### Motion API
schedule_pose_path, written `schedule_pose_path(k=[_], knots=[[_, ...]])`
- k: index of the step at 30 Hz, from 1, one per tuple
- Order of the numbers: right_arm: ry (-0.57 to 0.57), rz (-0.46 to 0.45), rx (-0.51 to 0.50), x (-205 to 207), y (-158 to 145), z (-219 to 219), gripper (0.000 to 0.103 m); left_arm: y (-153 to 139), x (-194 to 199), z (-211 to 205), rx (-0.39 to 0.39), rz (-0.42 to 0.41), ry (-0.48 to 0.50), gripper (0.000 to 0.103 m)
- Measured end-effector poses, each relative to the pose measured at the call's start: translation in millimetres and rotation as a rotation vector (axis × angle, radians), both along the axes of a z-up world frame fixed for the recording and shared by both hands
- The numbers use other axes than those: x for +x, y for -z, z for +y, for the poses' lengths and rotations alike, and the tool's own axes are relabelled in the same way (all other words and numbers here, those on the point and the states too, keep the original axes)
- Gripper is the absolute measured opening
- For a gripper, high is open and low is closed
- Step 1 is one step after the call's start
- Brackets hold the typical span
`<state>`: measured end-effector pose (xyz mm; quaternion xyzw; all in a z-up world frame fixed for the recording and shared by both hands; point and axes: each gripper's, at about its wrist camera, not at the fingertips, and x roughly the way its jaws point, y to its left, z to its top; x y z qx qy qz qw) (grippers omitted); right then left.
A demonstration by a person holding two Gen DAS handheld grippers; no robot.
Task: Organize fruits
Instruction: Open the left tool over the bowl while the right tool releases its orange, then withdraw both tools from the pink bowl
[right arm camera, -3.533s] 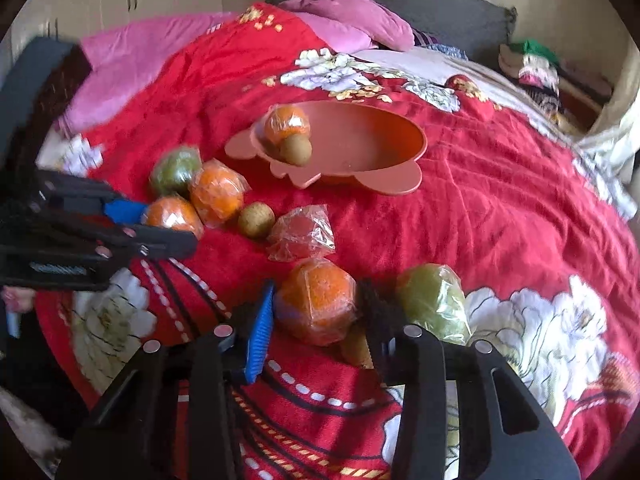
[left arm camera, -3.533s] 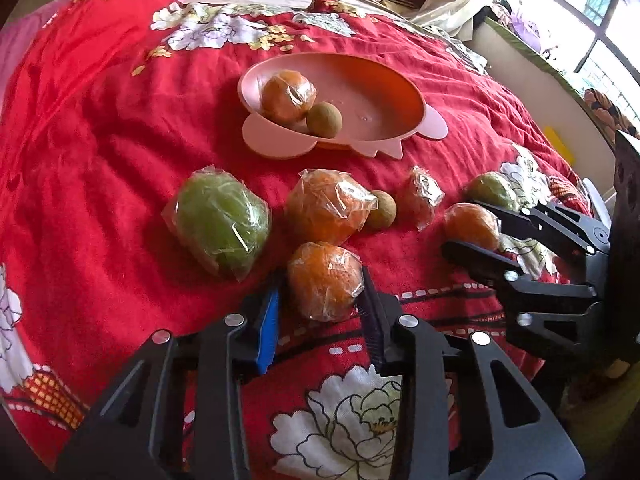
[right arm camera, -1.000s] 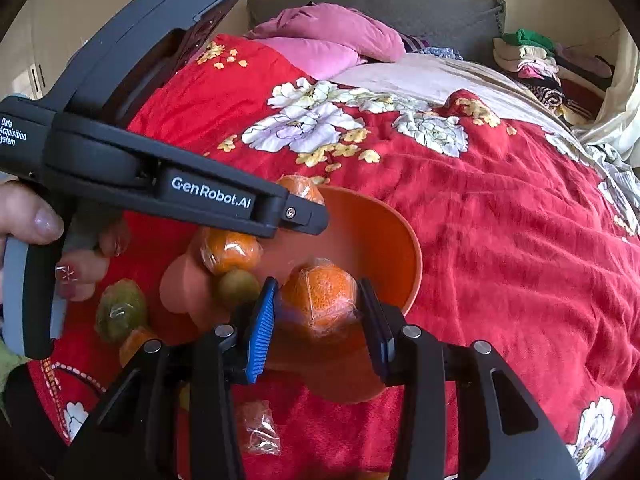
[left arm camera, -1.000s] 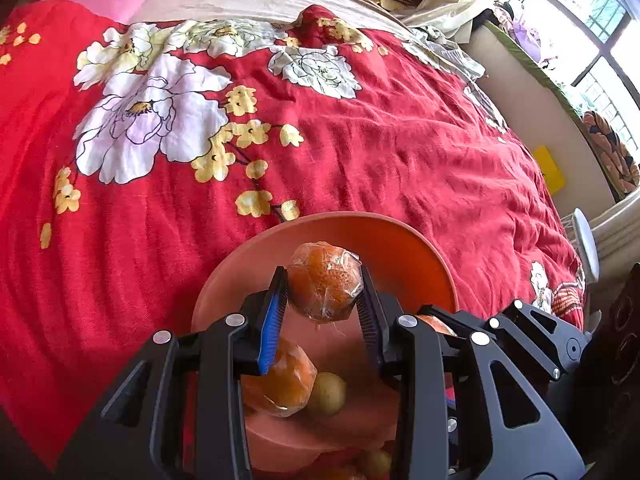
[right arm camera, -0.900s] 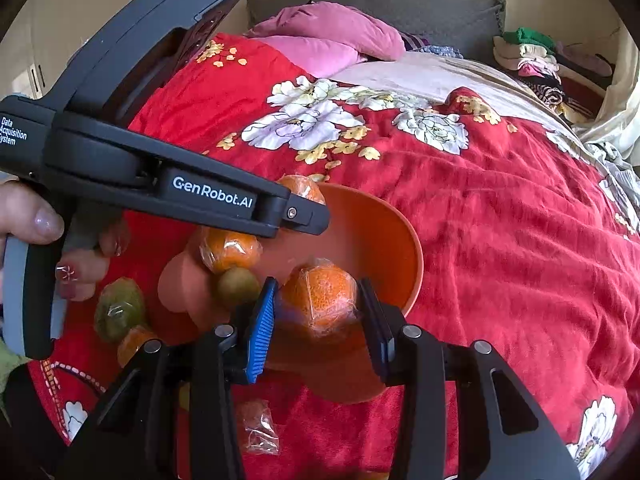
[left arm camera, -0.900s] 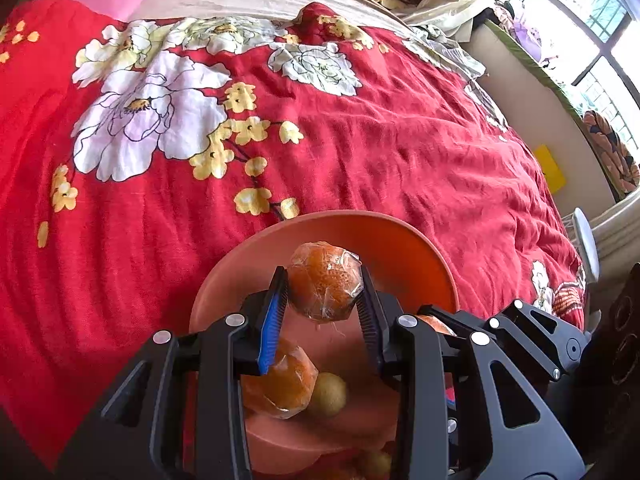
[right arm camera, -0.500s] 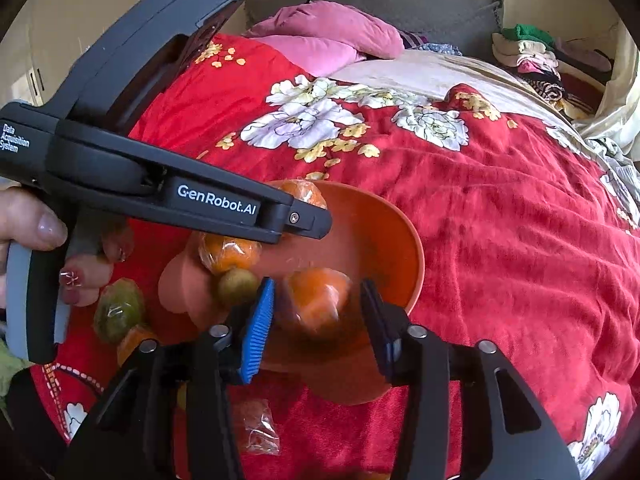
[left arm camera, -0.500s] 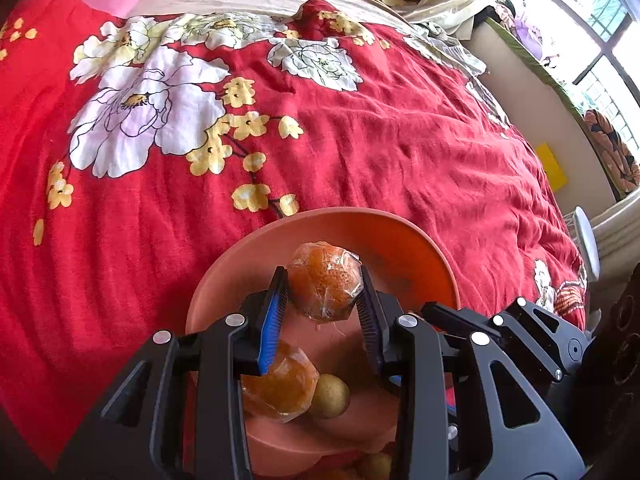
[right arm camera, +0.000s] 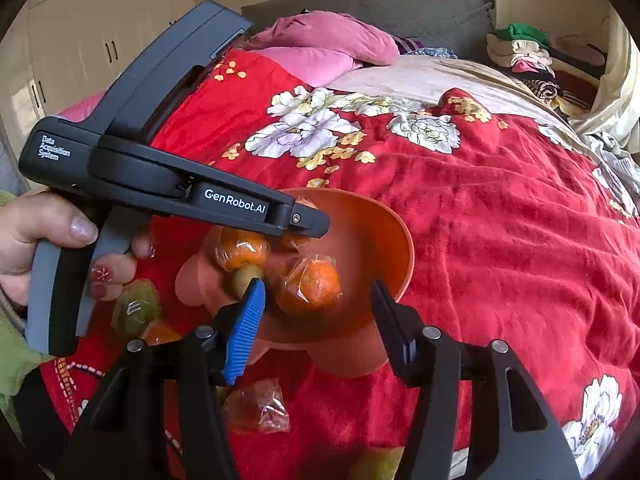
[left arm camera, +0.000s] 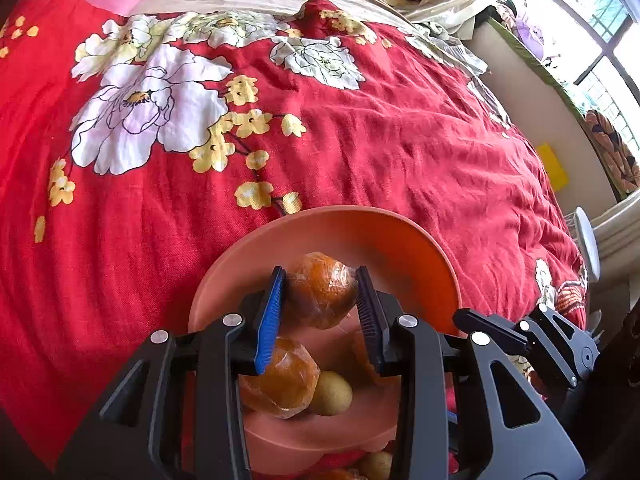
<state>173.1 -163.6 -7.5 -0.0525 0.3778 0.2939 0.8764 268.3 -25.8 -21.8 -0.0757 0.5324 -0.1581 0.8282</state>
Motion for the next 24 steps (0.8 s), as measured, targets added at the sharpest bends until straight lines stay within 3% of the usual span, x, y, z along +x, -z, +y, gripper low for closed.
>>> schedule_pose_path(k=[13, 24], knots=[[0.055, -0.005, 0.020, -6, -3, -16, 0.066, -10, -11, 7, 0.000, -0.032, -0.025, 0.034], [0.098, -0.028, 0.022, -13, -9, -27, 0.083, -30, -33, 10, 0.013, -0.098, -0.036, 0.051]])
